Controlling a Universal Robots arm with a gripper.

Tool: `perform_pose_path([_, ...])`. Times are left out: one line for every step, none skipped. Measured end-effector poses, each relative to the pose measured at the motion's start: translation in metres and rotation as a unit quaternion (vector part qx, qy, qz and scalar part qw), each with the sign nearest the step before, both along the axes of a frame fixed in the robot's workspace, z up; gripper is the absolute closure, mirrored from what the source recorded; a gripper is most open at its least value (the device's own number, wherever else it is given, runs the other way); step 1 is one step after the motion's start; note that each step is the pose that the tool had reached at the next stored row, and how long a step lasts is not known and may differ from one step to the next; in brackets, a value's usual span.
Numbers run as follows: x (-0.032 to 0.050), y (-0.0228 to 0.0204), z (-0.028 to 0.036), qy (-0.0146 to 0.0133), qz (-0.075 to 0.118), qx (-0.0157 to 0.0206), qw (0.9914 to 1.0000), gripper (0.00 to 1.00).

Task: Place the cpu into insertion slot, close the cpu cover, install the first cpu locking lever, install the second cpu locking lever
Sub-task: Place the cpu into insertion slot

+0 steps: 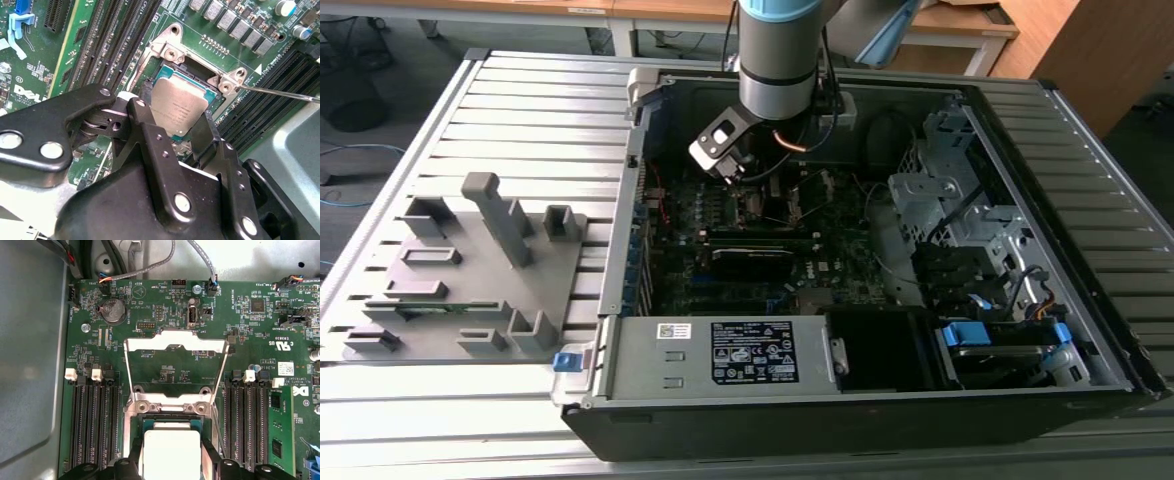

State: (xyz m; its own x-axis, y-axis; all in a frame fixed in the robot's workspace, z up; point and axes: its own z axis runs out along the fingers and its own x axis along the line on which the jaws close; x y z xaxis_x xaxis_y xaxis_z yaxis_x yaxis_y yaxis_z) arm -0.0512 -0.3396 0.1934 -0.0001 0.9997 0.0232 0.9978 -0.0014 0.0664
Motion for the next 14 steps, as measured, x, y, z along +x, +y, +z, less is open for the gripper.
perform_pose_path([0.0, 0.0, 0.0, 0.0, -0.001, 0.0, 1.0, 0.46])
perform_pose_path([0.0, 0.0, 0.0, 0.0, -0.003, 0.0, 1.0, 0.46])
perform_pose_path([0.0, 0.0, 0.0, 0.0, -0.003, 0.0, 0.99999, 0.46])
perform_pose_path([0.0, 0.0, 0.0, 0.0, -0.004, 0.0, 0.99999, 0.46])
perform_pose_path([0.0, 0.0, 0.0, 0.0, -0.004, 0.0, 0.99999, 0.46])
perform_pose_path([0.0, 0.0, 0.0, 0.0, -0.004, 0.0, 0.99999, 0.46])
perform_pose_path([0.0, 0.0, 0.0, 0.0, -0.004, 0.0, 0.99999, 0.46])
perform_pose_path([0.0, 0.0, 0.0, 0.0, -0.004, 0.0, 0.99999, 0.46])
perform_pose_path([0.0, 0.0, 0.0001, 0.0001, -0.004, 0.0, 0.99999, 0.46])
perform_pose_path([0.0, 0.0, 0.0006, 0.0001, -0.004, -0.0002, 0.99999, 0.46])
perform_pose_path([0.0, 0.0, 0.0007, 0.0, -0.004, 0.0, 0.99999, 0.46])
perform_pose_path([0.0, 0.0, 0.001, 0.0, -0.004, 0.0, 0.99999, 0.46])
perform_pose_path([0.0, 0.0, 0.0018, 0.0001, -0.004, -0.0001, 0.99999, 0.46])
perform_pose_path([0.0, 0.0, 0.0021, 0.0, -0.004, -0.0001, 0.99999, 0.46])
